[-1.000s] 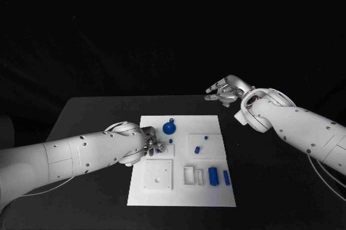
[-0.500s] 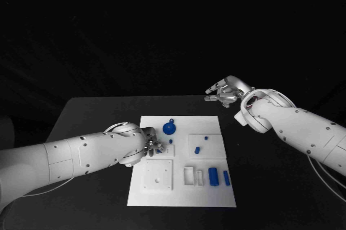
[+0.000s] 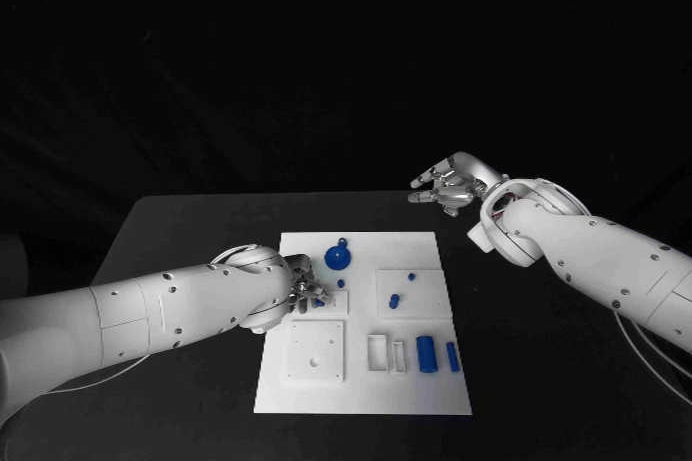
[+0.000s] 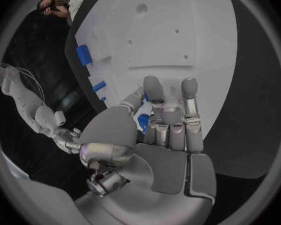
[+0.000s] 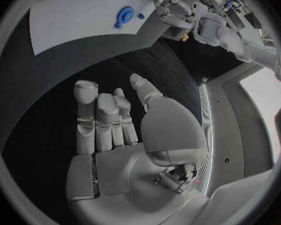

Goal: Assemble the parts on the task board

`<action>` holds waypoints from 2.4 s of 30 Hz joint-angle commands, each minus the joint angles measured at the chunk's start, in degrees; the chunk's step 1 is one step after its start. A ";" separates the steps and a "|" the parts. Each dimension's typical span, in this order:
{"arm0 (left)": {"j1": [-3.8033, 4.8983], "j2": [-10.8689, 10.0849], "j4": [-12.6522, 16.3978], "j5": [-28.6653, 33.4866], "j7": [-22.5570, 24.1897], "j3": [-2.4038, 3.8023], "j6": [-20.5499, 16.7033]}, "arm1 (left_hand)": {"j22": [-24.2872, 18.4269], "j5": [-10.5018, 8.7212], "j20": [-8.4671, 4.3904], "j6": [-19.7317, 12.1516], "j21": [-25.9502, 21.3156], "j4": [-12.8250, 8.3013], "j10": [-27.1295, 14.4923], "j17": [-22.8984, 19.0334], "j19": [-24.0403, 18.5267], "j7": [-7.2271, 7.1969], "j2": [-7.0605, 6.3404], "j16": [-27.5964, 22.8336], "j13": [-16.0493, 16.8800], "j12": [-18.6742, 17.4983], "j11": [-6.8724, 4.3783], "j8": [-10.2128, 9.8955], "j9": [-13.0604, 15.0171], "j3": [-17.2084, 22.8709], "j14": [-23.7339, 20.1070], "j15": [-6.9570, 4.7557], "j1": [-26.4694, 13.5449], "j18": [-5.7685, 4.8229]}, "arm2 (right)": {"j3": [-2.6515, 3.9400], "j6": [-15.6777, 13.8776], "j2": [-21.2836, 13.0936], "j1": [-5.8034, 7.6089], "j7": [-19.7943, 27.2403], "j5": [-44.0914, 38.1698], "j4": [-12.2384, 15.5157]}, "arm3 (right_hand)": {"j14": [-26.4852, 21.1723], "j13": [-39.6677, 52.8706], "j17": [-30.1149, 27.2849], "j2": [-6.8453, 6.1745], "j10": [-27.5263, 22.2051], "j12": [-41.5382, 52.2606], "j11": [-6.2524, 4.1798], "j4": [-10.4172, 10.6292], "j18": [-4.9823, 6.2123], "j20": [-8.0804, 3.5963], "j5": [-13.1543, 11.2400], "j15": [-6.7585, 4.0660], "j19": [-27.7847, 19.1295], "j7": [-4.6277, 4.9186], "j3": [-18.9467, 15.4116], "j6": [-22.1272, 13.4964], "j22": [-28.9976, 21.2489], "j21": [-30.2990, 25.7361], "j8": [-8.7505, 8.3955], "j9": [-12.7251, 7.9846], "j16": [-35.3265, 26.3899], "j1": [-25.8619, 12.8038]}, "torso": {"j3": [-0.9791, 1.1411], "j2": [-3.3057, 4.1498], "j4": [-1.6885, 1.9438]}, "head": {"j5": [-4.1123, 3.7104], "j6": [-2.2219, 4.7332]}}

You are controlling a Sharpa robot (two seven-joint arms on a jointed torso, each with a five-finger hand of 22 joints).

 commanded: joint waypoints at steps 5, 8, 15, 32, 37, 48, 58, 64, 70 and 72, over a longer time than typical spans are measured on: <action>-0.28 0.42 -0.11 0.18 0.53 -0.16 2.07 | 1.09 -0.10 0.04 14.12 0.07 0.45 1.33 0.24 0.05 -7.97 0.07 0.32 -0.11 0.49 -1.50 -0.22 -0.33 -0.47 0.16 -0.33 0.47 -0.85 | 0.03 0.80 0.01 -0.03 0.53 0.26 0.03 | -0.03 -0.05 -0.10 0.21 -0.25 -0.13 -0.25 0.31 0.66 0.16 0.11 -0.16 2.45 -0.08 0.00 0.23 3.87 -0.23 0.22 -0.07 -0.23 -0.49 | 0.00 -0.01 0.00 | -0.15 -0.03; -0.28 0.46 -0.16 0.19 0.57 -0.16 2.14 | 1.10 -0.05 0.04 14.12 0.06 0.54 1.32 0.28 0.06 -7.96 -0.08 0.34 -0.15 0.52 -1.49 -0.25 -0.39 -0.63 0.15 -0.33 0.44 -0.85 | 0.03 0.81 0.01 -0.03 0.54 0.26 0.02 | -0.03 -0.05 -0.10 0.21 -0.25 -0.13 -0.25 0.31 0.66 0.16 0.11 -0.16 2.45 -0.08 0.00 0.23 3.87 -0.23 0.22 -0.07 -0.23 -0.49 | -0.02 -0.01 -0.01 | -0.17 0.00; -0.28 0.50 -0.26 0.19 0.64 -0.15 2.30 | 1.10 -0.15 0.05 14.13 0.04 0.76 1.33 0.26 0.03 -7.98 -0.55 0.35 -0.23 0.57 -1.50 -0.23 -0.44 -1.08 0.09 -0.34 0.43 -0.85 | 0.03 0.84 0.01 -0.04 0.54 0.26 -0.02 | -0.05 -0.10 -0.14 0.19 -0.29 -0.18 -0.24 0.29 0.67 0.16 0.12 -0.15 2.45 -0.07 -0.02 0.19 3.85 -0.34 0.22 -0.07 -0.29 -0.52 | -0.03 -0.01 0.05 | -0.29 -0.08; -0.28 0.63 -0.57 0.19 0.42 -0.15 1.49 | 1.10 -5.34 -0.11 14.22 -0.11 7.07 1.33 -0.41 0.14 -8.12 -6.96 0.07 -0.78 0.60 -1.59 -0.21 -0.37 -5.67 -0.11 -0.52 -1.11 -0.87 | 0.03 0.76 0.05 -0.11 0.62 0.26 -0.11 | -0.05 -0.18 -0.19 0.19 -0.34 -0.28 -0.21 0.30 0.67 0.16 0.10 -0.15 2.45 -0.03 -0.12 0.03 3.82 -0.52 0.21 -0.08 -0.38 -0.55 | -0.03 0.00 0.04 | -0.35 -0.09; -0.28 0.66 -0.71 0.19 0.36 -0.15 1.39 | 1.10 -5.47 -0.18 14.41 -0.11 11.08 1.34 -0.48 0.10 -8.12 -10.28 0.06 -1.15 0.62 -1.61 -0.20 -0.29 -3.27 -0.19 -0.58 -0.26 -0.87 | 0.03 0.74 0.04 -0.13 0.61 0.27 -0.10 | -0.05 -0.18 -0.19 0.19 -0.34 -0.28 -0.21 0.30 0.67 0.16 0.10 -0.15 2.45 -0.03 -0.12 0.03 3.82 -0.52 0.21 -0.08 -0.38 -0.55 | 0.00 -0.03 0.02 | -0.37 -0.09; -0.28 0.04 -0.89 0.09 0.40 -0.13 1.04 | 1.11 -5.53 -0.27 14.71 0.02 16.42 1.33 -0.55 0.02 -8.14 -14.56 0.08 -1.63 0.80 -1.63 -0.25 -0.25 -1.52 -0.32 -0.66 0.96 -0.87 | 0.03 0.62 -0.05 -0.20 0.62 0.40 -0.12 | -0.06 -0.22 -0.23 0.11 -0.35 -0.31 -0.18 0.40 0.70 0.18 0.03 -0.12 2.45 0.01 -0.34 -0.11 3.79 -0.69 0.23 -0.07 -0.46 -0.66 | -0.06 0.02 0.00 | -0.58 0.04; 0.07 -1.95 0.80 2.29 0.73 0.16 1.82 | 1.07 -5.32 -0.12 14.61 -0.11 23.02 1.33 -1.17 -0.22 -7.94 -17.86 -0.27 -1.92 0.49 -1.47 -0.36 -0.70 -16.04 -0.72 -0.51 1.57 -0.87 | 0.03 0.49 -0.22 -0.40 0.66 0.49 -0.31 | -0.07 -0.26 -0.30 0.08 -0.36 -0.36 -0.18 0.48 0.71 0.19 0.10 -0.12 2.46 0.02 -0.51 -0.21 3.78 -0.78 0.22 -0.08 -0.56 -0.65 | -0.09 -0.04 0.06 | -0.66 0.39; 0.81 -2.91 1.72 4.37 0.63 1.61 2.86 | 1.07 -5.30 -0.12 14.23 -0.21 23.18 1.33 -1.56 -0.27 -7.80 -18.53 -0.48 -2.01 0.30 -1.41 -0.42 -1.02 -19.45 -0.89 -0.50 0.65 -0.87 | 0.03 0.48 -0.17 -0.57 0.63 0.50 -0.58 | -0.07 -0.41 -0.27 -0.14 -0.38 -0.49 -0.06 -0.04 0.76 0.26 0.70 -0.03 2.51 0.20 -2.21 -0.89 3.77 -0.94 0.23 -0.07 -0.57 -0.12 | -0.11 -0.01 0.00 | -0.47 0.67; 2.13 -3.68 1.23 6.71 0.69 2.96 3.50 | 0.84 -5.15 0.07 10.75 -1.08 23.02 1.42 -4.88 -0.89 -6.63 -18.19 -2.47 -2.65 -1.60 -0.71 -0.64 -5.81 -18.98 -2.56 -0.12 0.91 -0.87 | 0.03 0.46 -0.17 -0.70 0.64 0.56 -0.75 | -0.06 -0.45 -0.29 -0.08 -0.40 -0.51 -0.03 0.25 0.79 0.28 1.11 -0.02 2.53 0.24 -2.83 -1.13 3.75 -1.07 0.21 -0.08 -0.60 -0.37 | -0.10 -0.01 0.07 | -0.49 0.93; 2.91 -3.97 0.48 8.32 0.85 3.49 3.61 | 0.43 -5.02 0.43 8.68 -2.22 22.60 0.99 -6.23 -1.49 -5.92 -15.50 -4.27 -3.40 -4.42 -0.23 -0.70 -8.79 -17.49 -3.48 0.28 2.38 -0.87 | 0.03 0.45 -0.20 -0.73 0.65 0.59 -0.83 | -0.06 -0.45 -0.29 -0.07 -0.40 -0.51 -0.03 0.26 0.79 0.29 1.13 -0.02 2.53 0.24 -2.85 -1.14 3.75 -1.07 0.21 -0.08 -0.60 -0.38 | -0.09 0.00 0.05 | -0.45 1.07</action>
